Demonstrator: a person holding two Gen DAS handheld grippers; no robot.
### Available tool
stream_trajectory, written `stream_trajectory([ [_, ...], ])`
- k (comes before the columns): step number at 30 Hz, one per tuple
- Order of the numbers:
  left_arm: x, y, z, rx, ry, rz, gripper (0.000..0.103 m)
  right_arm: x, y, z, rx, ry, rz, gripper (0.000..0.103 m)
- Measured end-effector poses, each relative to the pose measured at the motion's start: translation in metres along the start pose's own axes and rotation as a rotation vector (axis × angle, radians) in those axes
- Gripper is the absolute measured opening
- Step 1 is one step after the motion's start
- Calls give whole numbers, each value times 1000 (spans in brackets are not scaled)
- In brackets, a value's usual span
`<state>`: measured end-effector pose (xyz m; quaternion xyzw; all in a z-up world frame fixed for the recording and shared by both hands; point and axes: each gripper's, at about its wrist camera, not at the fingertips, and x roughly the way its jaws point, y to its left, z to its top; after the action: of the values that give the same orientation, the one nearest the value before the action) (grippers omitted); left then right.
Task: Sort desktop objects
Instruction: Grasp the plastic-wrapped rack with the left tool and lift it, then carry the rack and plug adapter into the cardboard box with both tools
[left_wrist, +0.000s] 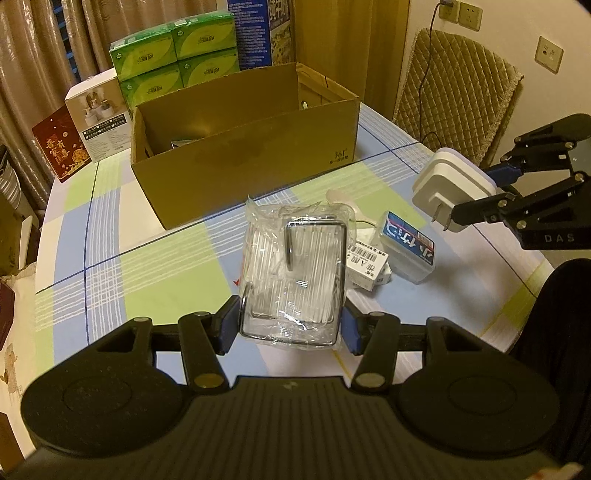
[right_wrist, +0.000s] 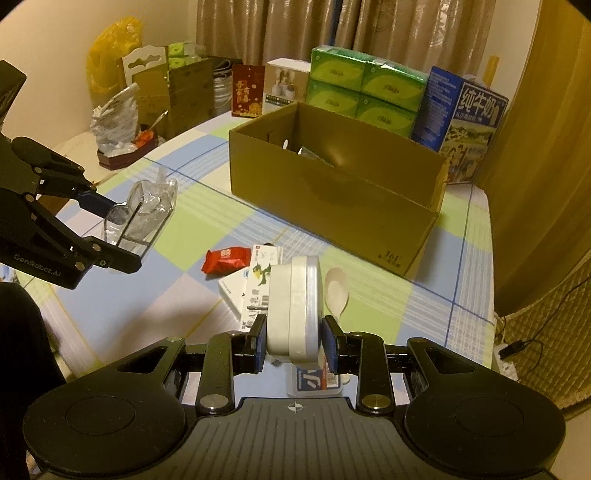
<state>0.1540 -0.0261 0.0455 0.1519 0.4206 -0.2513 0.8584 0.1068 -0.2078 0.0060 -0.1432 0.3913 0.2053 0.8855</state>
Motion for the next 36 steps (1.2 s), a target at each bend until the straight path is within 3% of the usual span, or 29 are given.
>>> stream_trajectory([
  [36,22,41,63,-42,-6,16,50,23,-40,58,52,-15,-35,28],
])
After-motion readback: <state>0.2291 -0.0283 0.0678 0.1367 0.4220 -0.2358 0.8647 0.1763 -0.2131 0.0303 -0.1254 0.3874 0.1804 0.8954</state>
